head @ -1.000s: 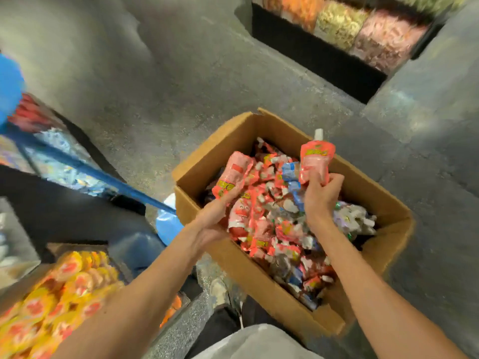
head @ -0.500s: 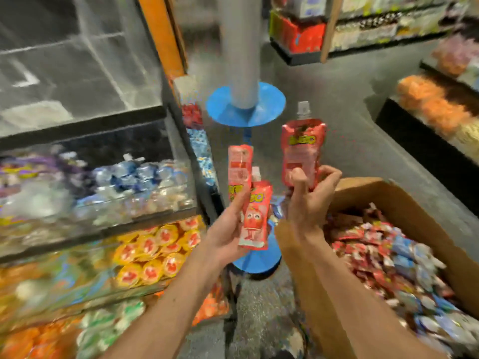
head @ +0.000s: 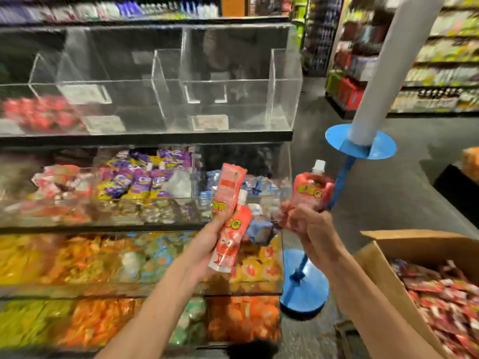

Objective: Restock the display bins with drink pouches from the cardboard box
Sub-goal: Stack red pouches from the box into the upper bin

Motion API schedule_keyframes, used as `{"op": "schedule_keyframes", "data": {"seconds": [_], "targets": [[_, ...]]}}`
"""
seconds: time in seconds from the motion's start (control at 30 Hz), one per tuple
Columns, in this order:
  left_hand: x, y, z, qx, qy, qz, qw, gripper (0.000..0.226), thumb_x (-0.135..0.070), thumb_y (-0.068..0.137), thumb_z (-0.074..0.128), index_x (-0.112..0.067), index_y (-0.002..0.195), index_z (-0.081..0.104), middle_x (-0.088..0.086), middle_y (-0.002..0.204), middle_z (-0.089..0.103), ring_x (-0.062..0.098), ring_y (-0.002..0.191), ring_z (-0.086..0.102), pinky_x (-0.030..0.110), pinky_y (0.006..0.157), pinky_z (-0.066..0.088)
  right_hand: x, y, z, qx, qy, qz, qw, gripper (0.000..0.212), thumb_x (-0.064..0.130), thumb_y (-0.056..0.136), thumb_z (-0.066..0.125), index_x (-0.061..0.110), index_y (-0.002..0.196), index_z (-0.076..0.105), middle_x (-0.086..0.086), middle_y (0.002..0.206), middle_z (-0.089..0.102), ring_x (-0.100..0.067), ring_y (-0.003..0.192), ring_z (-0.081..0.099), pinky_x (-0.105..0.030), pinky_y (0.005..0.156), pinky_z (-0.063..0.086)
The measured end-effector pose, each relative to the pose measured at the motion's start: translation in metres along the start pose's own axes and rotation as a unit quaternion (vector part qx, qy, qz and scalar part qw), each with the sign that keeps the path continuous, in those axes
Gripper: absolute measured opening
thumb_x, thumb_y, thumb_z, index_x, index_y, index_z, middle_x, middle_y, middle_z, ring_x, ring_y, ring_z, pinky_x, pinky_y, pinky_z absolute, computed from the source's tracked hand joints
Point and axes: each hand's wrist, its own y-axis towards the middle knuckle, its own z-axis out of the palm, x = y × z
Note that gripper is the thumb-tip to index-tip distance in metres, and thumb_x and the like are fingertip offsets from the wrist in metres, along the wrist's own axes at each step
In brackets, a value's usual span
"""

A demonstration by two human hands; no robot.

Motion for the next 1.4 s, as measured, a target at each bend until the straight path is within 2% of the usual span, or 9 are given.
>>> {"op": "schedule_keyframes", "data": {"seconds": [0.2,0.33,0.47,0.57,0.7,0.77,1.1,1.23,1.4], "targets": [[-0.027,-0.015,-0.031,0.016,-0.023,-0.009,1.000,0.063,-0.029,0.019,0.103,-0.003,0.069,0.077,0.012,0.063,0.071,0.021,0.047,0.068,0.027,0.043,0.055,-0.008,0.003,0.015,0.088,-0.072,0.103,0.988,0.017,0.010,0.083,0.072,0.004,0.097,0.065,-0.011,0.082,0.065,-0.021,0.065,0.064,-0.026,0.052,0.049],[-0.030,0.000,-0.040,-0.035,-0.024,0.007,0.999,0.027,-0.034,0.065,0.080,-0.008,0.071,0.077,0.008,0.066,0.071,0.015,0.048,0.066,0.024,0.048,0.055,-0.021,0.009,0.037,0.109,-0.121,0.140,0.977,0.039,0.019,0.073,0.081,0.003,0.106,0.070,-0.014,0.093,0.075,-0.019,0.068,0.069,-0.027,0.055,0.053],[-0.040,0.024,-0.043,-0.055,-0.003,0.020,0.998,0.029,-0.030,0.076,0.067,-0.006,0.092,0.069,0.008,0.070,0.071,0.014,0.052,0.065,0.025,0.051,0.055,-0.019,0.034,0.041,0.112,-0.145,0.173,0.968,0.028,0.019,0.068,0.083,0.011,0.092,0.073,-0.009,0.088,0.076,-0.023,0.074,0.072,-0.035,0.067,0.052],[-0.050,0.049,-0.033,-0.055,0.013,0.014,0.998,0.031,-0.031,0.078,0.065,-0.006,0.095,0.067,0.008,0.069,0.071,0.013,0.051,0.065,0.022,0.048,0.053,-0.017,0.057,0.038,0.141,-0.147,0.185,0.961,0.012,0.023,0.072,0.084,0.017,0.080,0.078,-0.018,0.095,0.075,-0.032,0.083,0.068,-0.041,0.074,0.055],[-0.065,0.086,-0.023,-0.081,0.021,0.017,0.996,0.030,-0.028,0.081,0.066,-0.008,0.102,0.067,0.008,0.078,0.074,0.014,0.058,0.069,0.023,0.053,0.056,-0.015,0.100,0.027,0.084,-0.117,0.180,0.973,0.020,0.011,0.077,0.082,0.011,0.071,0.063,-0.015,0.066,0.055,-0.024,0.057,0.052,-0.029,0.053,0.049],[-0.072,0.100,-0.025,-0.104,0.040,0.027,0.993,0.033,-0.029,0.076,0.069,-0.009,0.103,0.067,0.008,0.082,0.074,0.014,0.059,0.068,0.023,0.054,0.056,-0.018,0.127,0.018,0.037,-0.130,0.165,0.977,0.024,0.008,0.079,0.081,0.010,0.080,0.056,-0.012,0.067,0.045,-0.021,0.055,0.044,-0.026,0.052,0.044],[-0.109,0.123,-0.059,-0.148,0.090,0.009,0.985,0.033,-0.033,0.073,0.073,-0.009,0.095,0.068,0.008,0.073,0.072,0.015,0.051,0.065,0.025,0.044,0.052,-0.046,0.240,0.041,-0.079,-0.270,0.126,0.951,0.021,0.013,0.079,0.082,0.007,0.082,0.062,-0.008,0.074,0.061,-0.020,0.067,0.059,-0.028,0.054,0.050],[-0.117,0.121,-0.070,-0.126,0.089,-0.015,0.988,0.038,-0.032,0.074,0.074,-0.009,0.103,0.067,0.011,0.079,0.074,0.018,0.056,0.068,0.027,0.048,0.055,-0.052,0.250,0.046,-0.092,-0.297,0.174,0.934,0.008,-0.002,0.091,0.062,0.006,0.090,0.061,-0.003,0.073,0.057,-0.011,0.055,0.058,-0.017,0.042,0.046],[-0.126,0.120,-0.084,-0.103,0.109,-0.029,0.988,0.043,-0.035,0.072,0.076,-0.011,0.106,0.067,0.011,0.085,0.075,0.018,0.061,0.069,0.027,0.055,0.056,-0.050,0.260,0.059,-0.134,-0.319,0.184,0.920,0.025,0.027,0.089,0.073,0.007,0.094,0.060,-0.007,0.079,0.061,-0.012,0.057,0.053,-0.016,0.028,0.035]]}}
